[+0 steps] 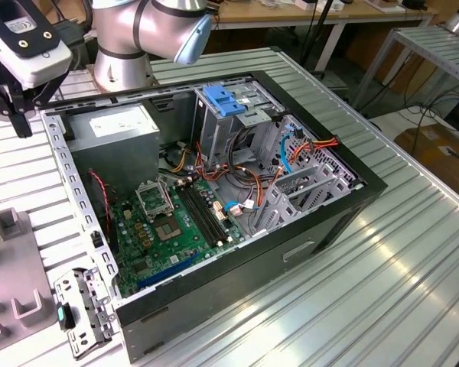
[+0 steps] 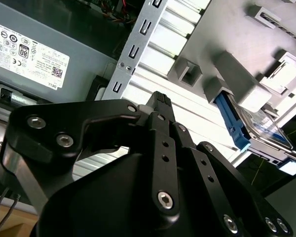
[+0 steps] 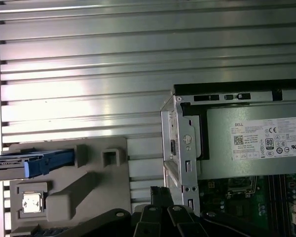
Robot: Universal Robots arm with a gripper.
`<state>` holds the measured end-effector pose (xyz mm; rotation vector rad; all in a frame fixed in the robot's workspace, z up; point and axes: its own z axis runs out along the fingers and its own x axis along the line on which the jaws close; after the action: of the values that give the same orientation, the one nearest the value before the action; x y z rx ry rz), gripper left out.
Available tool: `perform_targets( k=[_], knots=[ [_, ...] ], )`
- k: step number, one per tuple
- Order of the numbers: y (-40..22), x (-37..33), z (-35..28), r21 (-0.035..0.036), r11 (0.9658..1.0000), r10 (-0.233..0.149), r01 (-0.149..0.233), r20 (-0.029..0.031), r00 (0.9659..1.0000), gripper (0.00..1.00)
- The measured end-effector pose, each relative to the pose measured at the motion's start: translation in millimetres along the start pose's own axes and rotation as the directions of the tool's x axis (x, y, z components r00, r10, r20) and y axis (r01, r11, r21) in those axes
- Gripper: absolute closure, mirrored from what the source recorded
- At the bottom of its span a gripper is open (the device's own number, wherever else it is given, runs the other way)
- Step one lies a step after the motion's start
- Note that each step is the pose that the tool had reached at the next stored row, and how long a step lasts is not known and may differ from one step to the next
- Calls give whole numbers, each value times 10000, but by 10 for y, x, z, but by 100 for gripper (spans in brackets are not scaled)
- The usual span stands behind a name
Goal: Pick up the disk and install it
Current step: 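Reach for the disk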
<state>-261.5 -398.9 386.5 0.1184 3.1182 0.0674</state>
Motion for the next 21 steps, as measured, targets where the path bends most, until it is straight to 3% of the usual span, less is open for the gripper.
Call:
perform_targets(
  k=[21],
  knots=[
    [-12, 153, 9, 3, 10000, 1, -1, -36, 10000, 89]
  ],
)
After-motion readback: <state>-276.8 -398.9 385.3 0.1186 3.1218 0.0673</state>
